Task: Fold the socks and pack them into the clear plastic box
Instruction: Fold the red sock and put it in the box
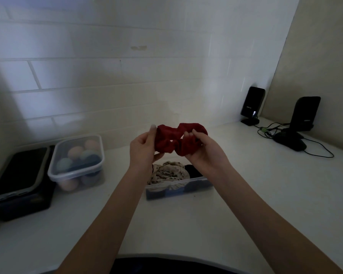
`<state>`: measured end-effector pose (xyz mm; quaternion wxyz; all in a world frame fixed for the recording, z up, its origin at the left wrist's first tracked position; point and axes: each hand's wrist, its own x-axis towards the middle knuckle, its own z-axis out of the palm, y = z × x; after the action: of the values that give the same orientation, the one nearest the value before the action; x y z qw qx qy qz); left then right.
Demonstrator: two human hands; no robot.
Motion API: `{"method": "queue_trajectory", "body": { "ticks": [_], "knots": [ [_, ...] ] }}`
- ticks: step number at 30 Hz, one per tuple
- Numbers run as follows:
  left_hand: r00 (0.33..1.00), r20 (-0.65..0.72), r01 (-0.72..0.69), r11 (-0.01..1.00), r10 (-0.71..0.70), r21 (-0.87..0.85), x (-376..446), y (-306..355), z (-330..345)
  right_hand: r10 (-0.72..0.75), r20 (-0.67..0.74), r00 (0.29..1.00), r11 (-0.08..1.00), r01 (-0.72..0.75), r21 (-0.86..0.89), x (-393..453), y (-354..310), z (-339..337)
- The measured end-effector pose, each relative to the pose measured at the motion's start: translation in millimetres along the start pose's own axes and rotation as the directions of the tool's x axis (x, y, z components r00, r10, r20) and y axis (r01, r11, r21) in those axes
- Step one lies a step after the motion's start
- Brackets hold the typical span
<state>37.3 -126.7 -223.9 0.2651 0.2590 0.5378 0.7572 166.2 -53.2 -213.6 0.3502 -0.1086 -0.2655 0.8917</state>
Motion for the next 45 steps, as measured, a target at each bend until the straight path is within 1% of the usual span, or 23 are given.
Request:
{"method": "queue_trajectory", "body": {
  "ticks": [5, 7, 9, 12, 14, 15, 18, 19, 21, 22, 24, 26, 27, 28, 29, 30, 32, 33, 35, 37, 41, 43, 45],
  "knots": [
    [0.995, -0.019, -0.093, 0.977, 0.099, 0.192, 4, -2, -4, -0.098, -0.012, 0.995, 0.966, 0.092, -0.24, 3, -1, -1],
    [0.994, 0.048, -0.108, 0.961, 0.099, 0.254, 6, -2, -2, -0.116, 0.0, 0.993, 0.958, 0.112, -0.264, 2, 0, 0],
    [0.991, 0.123, -0.074, 0.971, 0.047, 0.227, 4, 0, 2, -0.124, 0.017, 0.992, 0.956, 0.124, -0.264, 2, 0, 1],
    [0.96, 0.221, 0.174, 0.985, -0.171, 0.007, 2, 8, 9, -0.156, 0.036, 0.987, 0.952, 0.16, -0.261, 3, -1, 4],
    [0.878, 0.339, 0.401, 0.906, -0.338, -0.134, 0, 12, 8, -0.176, 0.05, 0.983, 0.934, 0.183, -0.306, 3, -2, 5],
    [0.851, 0.37, 0.435, 0.894, -0.372, -0.103, 0, 12, 6, -0.182, 0.062, 0.981, 0.921, 0.192, -0.34, 3, -3, 5],
    [0.878, 0.384, 0.245, 0.958, -0.285, 0.152, 1, 8, 3, -0.201, 0.081, 0.976, 0.864, 0.216, -0.456, 5, -4, 4],
    [0.885, 0.393, 0.21, 0.968, -0.248, 0.138, 1, 6, 3, -0.212, 0.078, 0.974, 0.849, 0.223, -0.479, 5, -4, 3],
    [0.894, 0.394, 0.284, 0.95, -0.214, -0.128, 2, 7, 3, -0.224, 0.074, 0.972, 0.846, 0.232, -0.48, 4, -1, 3],
    [0.884, 0.405, 0.382, 0.859, -0.233, -0.342, 4, 7, 3, -0.227, 0.079, 0.971, 0.845, 0.237, -0.48, 3, 2, 2],
    [0.854, 0.472, 0.505, 0.568, -0.218, -0.65, 6, 9, 0, -0.227, 0.092, 0.969, 0.831, 0.242, -0.501, -2, 8, 0],
    [0.879, 0.464, 0.468, 0.407, -0.115, -0.785, 10, 15, -7, -0.217, 0.1, 0.971, 0.812, 0.237, -0.534, -10, 15, -2],
    [0.895, 0.442, 0.431, 0.393, -0.069, -0.812, 11, 19, -10, -0.217, 0.103, 0.971, 0.786, 0.236, -0.572, -15, 17, -3],
    [0.906, 0.42, 0.4, 0.431, -0.052, -0.809, 13, 21, -12, -0.227, 0.111, 0.968, 0.738, 0.245, -0.629, -20, 17, -4],
    [0.914, 0.402, 0.369, 0.519, -0.052, -0.771, 13, 22, -12, -0.245, 0.133, 0.96, 0.671, 0.267, -0.692, -25, 17, -4],
    [0.92, 0.39, 0.321, 0.653, -0.042, -0.686, 10, 21, -9, -0.27, 0.172, 0.947, 0.59, 0.304, -0.748, -28, 16, -3],
    [0.921, 0.388, 0.124, 0.929, 0.023, -0.349, 2, 15, 1, -0.314, 0.296, 0.902, 0.427, 0.412, -0.805, -34, 13, 2],
    [0.913, 0.404, 0.004, 0.987, 0.062, -0.161, -3, 10, 6, -0.321, 0.354, 0.878, 0.37, 0.461, -0.807, -34, 10, 6],
    [0.871, 0.48, -0.181, 0.977, 0.106, 0.114, -8, 7, 10, -0.326, 0.405, 0.854, 0.326, 0.504, -0.8, -33, 3, 9],
    [0.823, 0.559, -0.278, 0.928, 0.098, 0.247, -10, 12, 9, -0.345, 0.4, 0.849, 0.315, 0.506, -0.803, -32, -6, 7],
    [0.826, 0.552, -0.328, 0.893, 0.113, 0.307, -11, 16, 7, -0.404, 0.349, 0.846, 0.279, 0.477, -0.833, -28, -18, -1],
    [0.83, 0.539, -0.38, 0.854, 0.145, 0.356, -14, 13, 10, -0.397, 0.33, 0.856, 0.253, 0.448, -0.857, -25, -18, -3],
    [0.832, 0.54, -0.359, 0.865, 0.126, 0.352, -16, 12, 12, -0.36, 0.312, 0.879, 0.238, 0.41, -0.88, -24, -19, -6]
  ]
}}
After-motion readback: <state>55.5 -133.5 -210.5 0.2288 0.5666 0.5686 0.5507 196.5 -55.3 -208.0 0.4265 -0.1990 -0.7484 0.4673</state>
